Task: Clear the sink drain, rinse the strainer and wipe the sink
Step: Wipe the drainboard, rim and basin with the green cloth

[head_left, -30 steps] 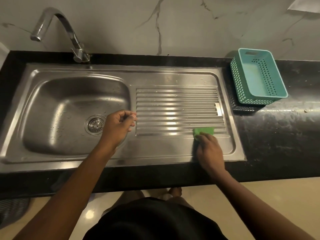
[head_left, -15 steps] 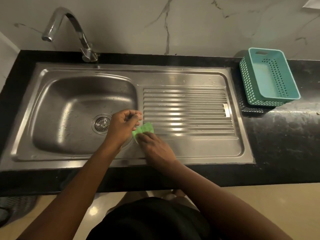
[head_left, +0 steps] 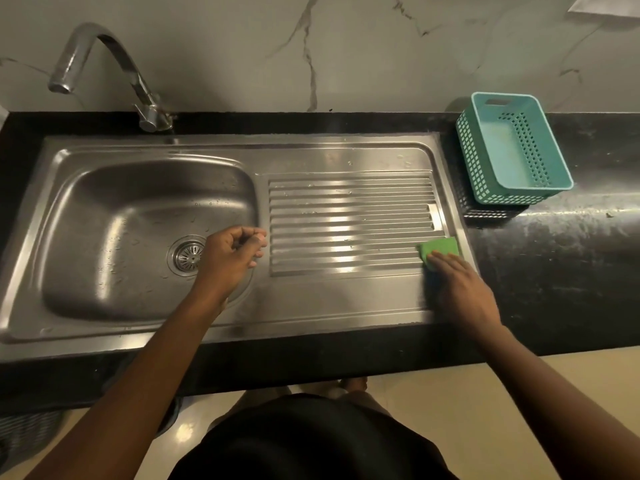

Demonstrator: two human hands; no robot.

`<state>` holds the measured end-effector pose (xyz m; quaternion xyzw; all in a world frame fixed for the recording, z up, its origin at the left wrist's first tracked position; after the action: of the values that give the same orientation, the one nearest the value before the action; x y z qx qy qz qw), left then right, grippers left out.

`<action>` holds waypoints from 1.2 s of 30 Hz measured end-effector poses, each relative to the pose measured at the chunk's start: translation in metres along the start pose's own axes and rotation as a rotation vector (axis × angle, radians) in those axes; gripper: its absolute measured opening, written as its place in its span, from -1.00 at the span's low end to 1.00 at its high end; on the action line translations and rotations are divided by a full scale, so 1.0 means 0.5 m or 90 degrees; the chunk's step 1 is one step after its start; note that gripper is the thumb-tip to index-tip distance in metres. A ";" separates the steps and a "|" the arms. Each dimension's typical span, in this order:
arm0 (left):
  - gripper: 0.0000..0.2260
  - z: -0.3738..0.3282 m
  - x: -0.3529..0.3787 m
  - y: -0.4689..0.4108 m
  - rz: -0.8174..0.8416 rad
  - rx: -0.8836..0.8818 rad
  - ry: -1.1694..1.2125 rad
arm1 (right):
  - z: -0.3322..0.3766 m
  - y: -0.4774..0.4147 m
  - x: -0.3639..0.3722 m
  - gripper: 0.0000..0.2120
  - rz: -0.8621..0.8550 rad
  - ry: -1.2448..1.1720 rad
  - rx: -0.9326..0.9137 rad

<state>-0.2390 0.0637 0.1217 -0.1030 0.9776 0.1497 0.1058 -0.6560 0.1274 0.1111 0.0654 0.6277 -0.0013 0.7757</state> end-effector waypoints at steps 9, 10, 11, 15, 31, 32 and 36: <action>-0.88 0.007 -0.001 0.003 0.009 0.000 0.018 | 0.264 0.040 0.089 -0.53 -0.087 -0.169 0.073; -0.88 0.005 -0.001 0.003 0.010 0.000 0.022 | 0.312 0.043 0.101 -0.51 -0.073 -0.162 0.010; -0.88 0.003 -0.001 0.002 0.010 0.000 0.024 | 0.363 0.041 0.116 -0.46 -0.051 -0.159 -0.056; -0.86 -0.005 -0.003 0.009 -0.005 0.006 0.027 | 0.544 0.027 0.176 -0.44 0.065 -0.133 -0.265; -0.87 -0.017 0.011 -0.005 0.006 0.004 0.017 | 0.057 -0.053 0.015 -0.37 0.030 0.211 -0.009; -0.87 -0.017 0.014 -0.005 0.010 0.005 0.018 | 0.033 -0.058 0.005 -0.38 0.034 0.219 0.011; -0.85 -0.013 0.016 -0.004 0.016 0.001 0.019 | 0.065 -0.065 0.024 -0.48 0.019 0.167 0.060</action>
<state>-0.2472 0.0582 0.1254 -0.0930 0.9804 0.1489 0.0898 -0.6246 0.0926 0.1029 0.1107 0.7220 -0.0107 0.6829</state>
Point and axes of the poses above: each hand's wrist, its own y-axis away from the middle knuckle, its own x-axis out of the palm, z = x × y, the point moved 1 cm from there along -y, towards the middle knuckle, and after that the axes turned 7 degrees about -z, right-handed, at the moved point
